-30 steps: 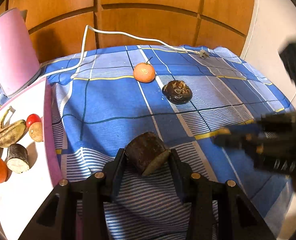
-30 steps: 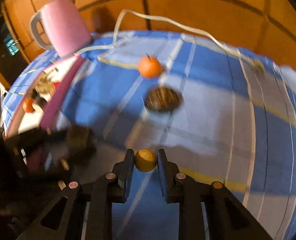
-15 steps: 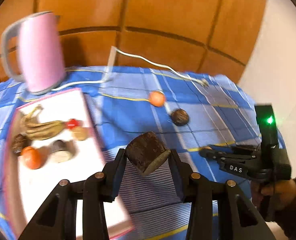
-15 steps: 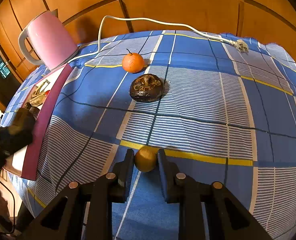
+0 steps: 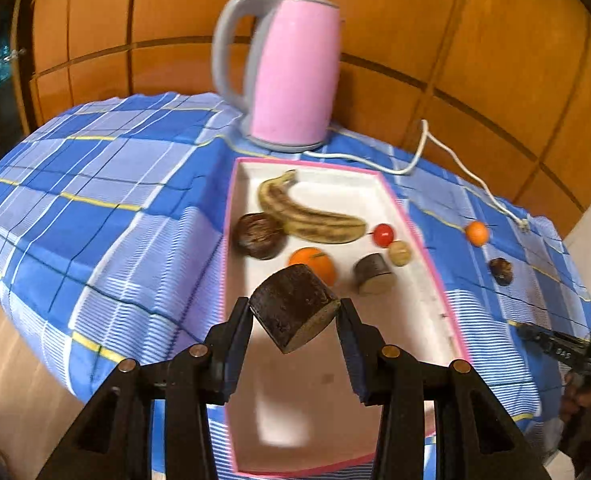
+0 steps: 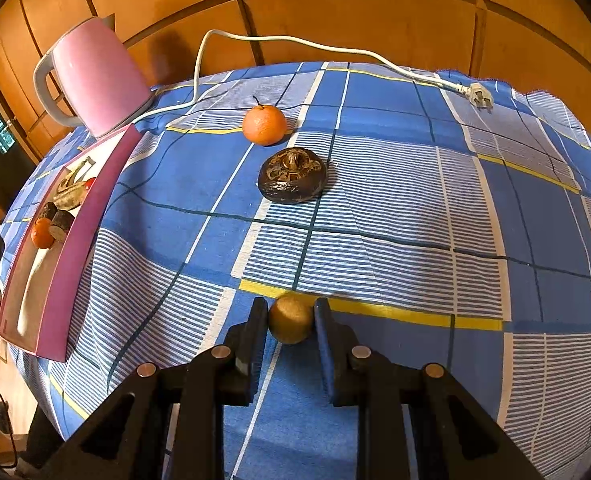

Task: Organize fruits
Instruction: 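Lower the log piece into the tray and open left tool while right tool holds the tan fruit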

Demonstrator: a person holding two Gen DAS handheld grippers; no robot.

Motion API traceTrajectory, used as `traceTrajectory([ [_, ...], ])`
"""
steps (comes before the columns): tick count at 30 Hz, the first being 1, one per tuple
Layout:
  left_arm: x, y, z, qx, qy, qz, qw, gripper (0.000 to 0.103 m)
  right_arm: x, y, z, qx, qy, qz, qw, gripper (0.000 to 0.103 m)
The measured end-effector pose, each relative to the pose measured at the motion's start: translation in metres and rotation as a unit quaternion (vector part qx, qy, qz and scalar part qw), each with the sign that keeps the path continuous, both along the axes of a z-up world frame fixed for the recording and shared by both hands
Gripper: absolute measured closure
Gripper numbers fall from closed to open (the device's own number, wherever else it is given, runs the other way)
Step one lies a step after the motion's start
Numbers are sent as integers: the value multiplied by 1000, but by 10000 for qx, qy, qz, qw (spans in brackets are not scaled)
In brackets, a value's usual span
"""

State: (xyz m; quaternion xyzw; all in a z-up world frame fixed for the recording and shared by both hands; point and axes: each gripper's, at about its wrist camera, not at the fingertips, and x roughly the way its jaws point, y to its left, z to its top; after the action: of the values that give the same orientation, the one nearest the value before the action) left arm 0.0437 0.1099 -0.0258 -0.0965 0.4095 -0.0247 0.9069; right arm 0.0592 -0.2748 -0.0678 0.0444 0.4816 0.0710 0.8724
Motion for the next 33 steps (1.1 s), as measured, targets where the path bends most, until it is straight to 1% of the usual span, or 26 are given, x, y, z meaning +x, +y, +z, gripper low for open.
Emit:
traceTrajectory([
  [7,10,8,-17,-269,291,238,9989,59,-1,2,0,-44,8,-14,10000,80],
  [14,33,6,-24,-1,255,264,9993,59,0,2,0,-66,31,-26,10000,80],
  [18,39,1,-26,102,173,170,9997,49,1,2,0,-73,44,-14,10000,80],
  [19,40,0,-26,140,156,149,9997,48,1,2,0,-72,49,-17,10000,80],
  [22,39,-3,-25,253,103,148,9995,47,1,3,0,-81,52,-24,10000,80],
  [25,32,-2,-23,218,49,209,9995,47,2,3,0,-84,53,-21,9999,80],
  [28,24,0,-16,386,-20,427,9983,45,2,3,0,-91,52,-23,9999,80],
  [33,14,9,-12,301,61,640,9975,42,1,3,-1,-103,30,-34,9999,80],
])
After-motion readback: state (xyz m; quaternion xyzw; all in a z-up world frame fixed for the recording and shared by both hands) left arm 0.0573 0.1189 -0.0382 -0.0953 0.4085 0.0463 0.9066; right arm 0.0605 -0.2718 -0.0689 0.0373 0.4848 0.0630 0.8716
